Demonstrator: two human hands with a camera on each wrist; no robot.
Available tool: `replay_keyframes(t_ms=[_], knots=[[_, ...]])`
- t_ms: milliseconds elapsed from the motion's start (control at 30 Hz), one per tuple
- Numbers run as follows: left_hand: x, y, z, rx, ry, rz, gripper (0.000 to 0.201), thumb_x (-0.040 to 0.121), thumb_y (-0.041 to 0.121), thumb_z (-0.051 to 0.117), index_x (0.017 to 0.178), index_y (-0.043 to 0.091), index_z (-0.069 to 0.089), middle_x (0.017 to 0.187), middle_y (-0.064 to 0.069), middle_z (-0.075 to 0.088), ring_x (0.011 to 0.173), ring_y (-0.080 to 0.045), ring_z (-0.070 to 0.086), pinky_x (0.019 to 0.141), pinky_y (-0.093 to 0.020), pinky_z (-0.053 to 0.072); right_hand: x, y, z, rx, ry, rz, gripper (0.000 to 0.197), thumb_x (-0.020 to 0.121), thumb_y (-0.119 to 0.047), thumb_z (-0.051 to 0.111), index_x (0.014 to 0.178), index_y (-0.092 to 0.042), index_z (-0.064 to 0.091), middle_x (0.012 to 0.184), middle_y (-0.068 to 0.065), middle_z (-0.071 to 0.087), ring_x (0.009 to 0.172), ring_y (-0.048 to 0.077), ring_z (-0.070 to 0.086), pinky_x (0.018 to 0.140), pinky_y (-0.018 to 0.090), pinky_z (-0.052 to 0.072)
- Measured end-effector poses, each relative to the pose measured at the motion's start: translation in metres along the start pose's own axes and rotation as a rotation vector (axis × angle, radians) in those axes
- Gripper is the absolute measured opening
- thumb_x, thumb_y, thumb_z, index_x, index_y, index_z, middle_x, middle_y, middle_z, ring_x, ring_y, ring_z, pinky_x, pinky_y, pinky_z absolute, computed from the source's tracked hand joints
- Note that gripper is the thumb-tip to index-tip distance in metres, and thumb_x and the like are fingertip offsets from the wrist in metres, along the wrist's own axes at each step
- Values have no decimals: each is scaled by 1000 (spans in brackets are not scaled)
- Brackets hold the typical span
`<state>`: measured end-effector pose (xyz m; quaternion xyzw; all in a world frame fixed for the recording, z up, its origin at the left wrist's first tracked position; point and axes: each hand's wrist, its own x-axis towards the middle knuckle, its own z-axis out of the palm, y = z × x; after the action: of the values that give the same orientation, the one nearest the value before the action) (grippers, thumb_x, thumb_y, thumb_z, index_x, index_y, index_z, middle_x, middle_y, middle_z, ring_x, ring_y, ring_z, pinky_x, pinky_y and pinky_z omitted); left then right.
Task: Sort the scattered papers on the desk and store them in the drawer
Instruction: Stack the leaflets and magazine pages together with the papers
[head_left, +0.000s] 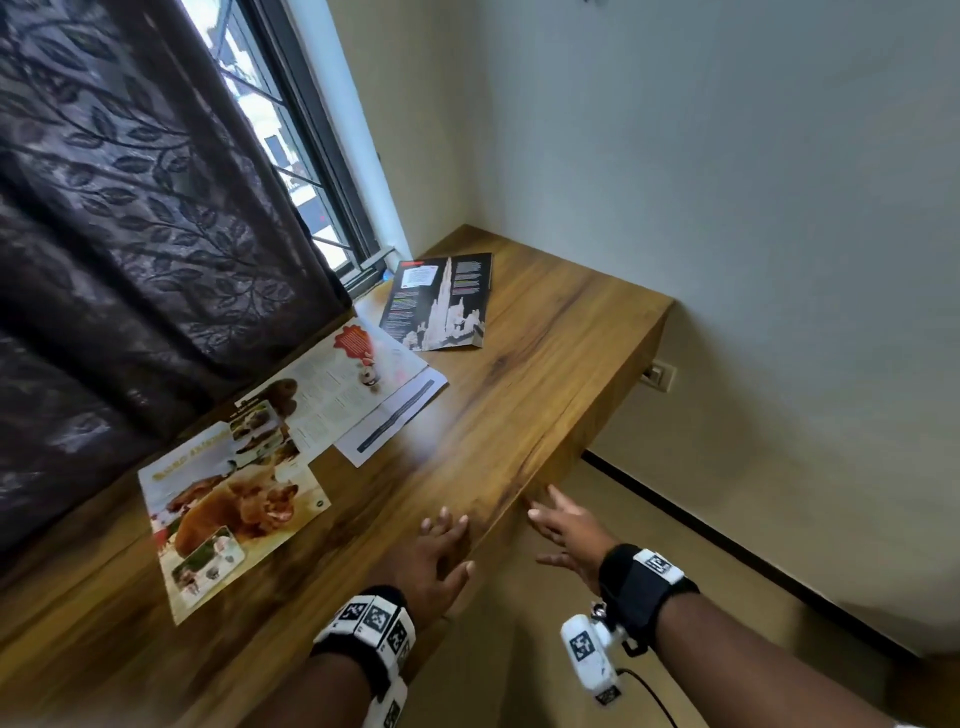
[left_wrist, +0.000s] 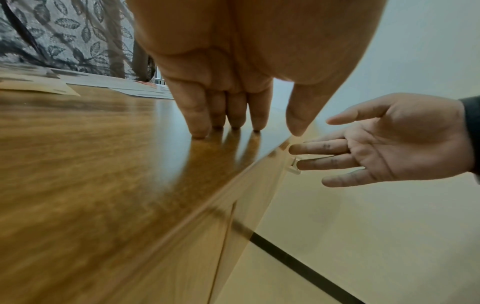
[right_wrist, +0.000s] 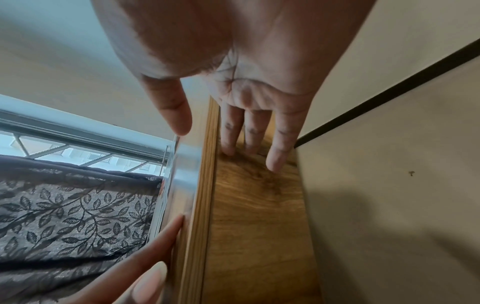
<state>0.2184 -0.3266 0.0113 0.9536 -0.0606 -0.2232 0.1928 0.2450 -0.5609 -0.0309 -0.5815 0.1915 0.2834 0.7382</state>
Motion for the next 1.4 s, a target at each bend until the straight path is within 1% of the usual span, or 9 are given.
replay_keyframes(t_ms=[333,533,633,767,900,1033,1133,1267,1400], knots=[[5,-66,-57,-154,84,15,47,96,47,49,139,29,50,139,4,55,127,-16,53,102,-24,39,-2,-36,24,-227,370,-355,28,98,-14,56,122,-26,63,105,-2,74,97,23,69,71,33,52],[-36,-179,-94,-165,356,-141,43,98,37,49,139,28,49,145,6,48,136,-17,42,112,-33,34,5,-65,123,-614,169,-464,20,97,-18,58,106,-32,70,102,-10,74,97,15,68,86,37,56],[-58,-226,-91,-82,307,-222,49,95,39,46,143,27,43,151,0,42,140,-21,38,115,-35,32,23,-62,180,-936,95,-519,17,97,-20,59,106,-29,69,105,-8,71,98,15,65,83,25,51],[-93,-255,-75,-25,224,-242,57,96,46,38,149,27,34,154,2,37,141,-21,35,114,-32,28,41,-47,259,-1213,-134,-424,30,98,-18,51,125,-18,65,126,5,65,109,26,63,94,38,52],[-122,-266,-60,-110,244,-249,46,97,43,38,142,33,44,143,5,50,131,-18,47,110,-34,37,61,-29,308,-1590,-302,-459,49,98,-32,56,146,-29,48,159,-4,33,148,23,27,118,33,27],[-145,-270,-57,-237,282,-269,36,96,39,47,131,36,54,126,10,62,108,-5,58,91,-22,47,81,-9,336,-1773,-427,-530,65,93,-42,61,152,-37,34,165,-12,10,154,25,9,124,42,18],[-150,-273,-56,-195,351,-273,51,90,37,61,137,38,44,141,9,47,126,-11,49,103,-30,45,91,14,346,-1907,-552,-560,68,94,-40,59,153,-38,25,167,-6,6,154,29,6,122,55,20],[-154,-292,-55,-66,218,-418,100,74,67,63,151,45,4,163,9,-8,150,-24,1,119,-53,16,74,31,354,-1995,-758,-634,72,97,-37,56,157,-34,18,169,-3,2,155,26,2,123,51,10],[-164,-295,-55,2,60,-487,100,83,60,60,154,36,-7,160,8,-22,151,-24,-11,121,-53,9,64,30,366,-1878,-827,-662,76,93,-42,59,156,-38,16,168,-4,6,155,24,5,122,51,11]])
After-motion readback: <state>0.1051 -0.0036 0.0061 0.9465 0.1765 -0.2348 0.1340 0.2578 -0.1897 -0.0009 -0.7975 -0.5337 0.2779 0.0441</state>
